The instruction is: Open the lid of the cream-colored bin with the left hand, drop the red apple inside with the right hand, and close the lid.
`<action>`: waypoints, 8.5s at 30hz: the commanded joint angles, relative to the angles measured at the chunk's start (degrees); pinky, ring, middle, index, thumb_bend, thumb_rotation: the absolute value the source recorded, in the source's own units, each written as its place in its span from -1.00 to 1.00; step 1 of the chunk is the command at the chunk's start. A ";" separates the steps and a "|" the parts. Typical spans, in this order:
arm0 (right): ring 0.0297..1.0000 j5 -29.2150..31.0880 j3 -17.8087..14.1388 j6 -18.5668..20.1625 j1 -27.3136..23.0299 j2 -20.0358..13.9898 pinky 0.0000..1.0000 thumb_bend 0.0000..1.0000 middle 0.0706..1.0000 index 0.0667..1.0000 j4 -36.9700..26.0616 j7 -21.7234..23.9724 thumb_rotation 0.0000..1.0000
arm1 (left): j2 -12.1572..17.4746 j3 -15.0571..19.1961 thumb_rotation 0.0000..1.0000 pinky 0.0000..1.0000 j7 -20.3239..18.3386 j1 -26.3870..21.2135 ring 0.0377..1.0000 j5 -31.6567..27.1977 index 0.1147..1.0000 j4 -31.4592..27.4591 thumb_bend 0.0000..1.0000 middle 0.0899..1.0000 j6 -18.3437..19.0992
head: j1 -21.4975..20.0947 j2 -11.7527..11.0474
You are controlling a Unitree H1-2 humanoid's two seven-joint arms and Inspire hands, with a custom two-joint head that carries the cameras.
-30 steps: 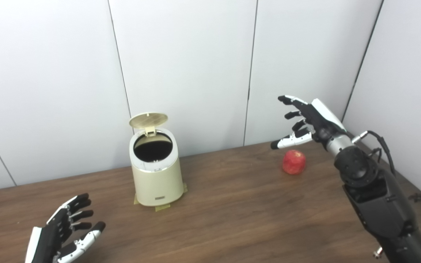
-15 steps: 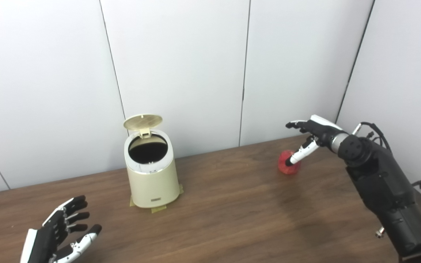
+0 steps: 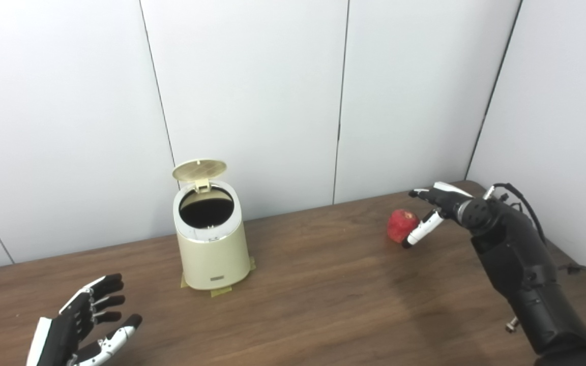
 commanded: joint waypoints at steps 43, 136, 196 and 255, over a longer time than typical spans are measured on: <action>-0.18 11.61 9.20 -4.44 0.97 3.35 -0.27 0.18 -0.04 0.09 5.16 -30.11 -0.98 | 0.94 -1.99 -1.00 0.28 -0.46 -1.03 0.46 1.52 0.44 -0.65 0.16 0.54 0.09 | 2.36 2.79; -0.25 19.54 17.09 -18.66 -16.58 26.06 -0.38 0.03 -0.07 -0.05 6.16 -37.11 -1.00 | -7.77 -6.75 -0.65 0.35 7.41 -3.96 0.54 8.07 0.63 6.37 0.24 0.64 -3.28 | 25.31 1.39; 0.34 20.53 16.48 -11.57 -8.69 21.04 -0.03 0.80 0.55 0.48 -9.66 -30.29 -0.58 | -8.00 -6.74 -0.66 0.31 6.81 -4.16 0.50 8.94 0.55 5.19 0.25 0.61 -1.82 | 25.82 2.51; 0.31 41.56 4.00 -29.53 23.48 24.51 0.00 0.85 0.66 0.63 -24.41 -30.15 -0.08 | 2.59 -8.68 -0.41 0.71 -2.62 -37.06 0.94 10.36 0.96 11.74 0.82 0.95 4.50 | 25.83 1.56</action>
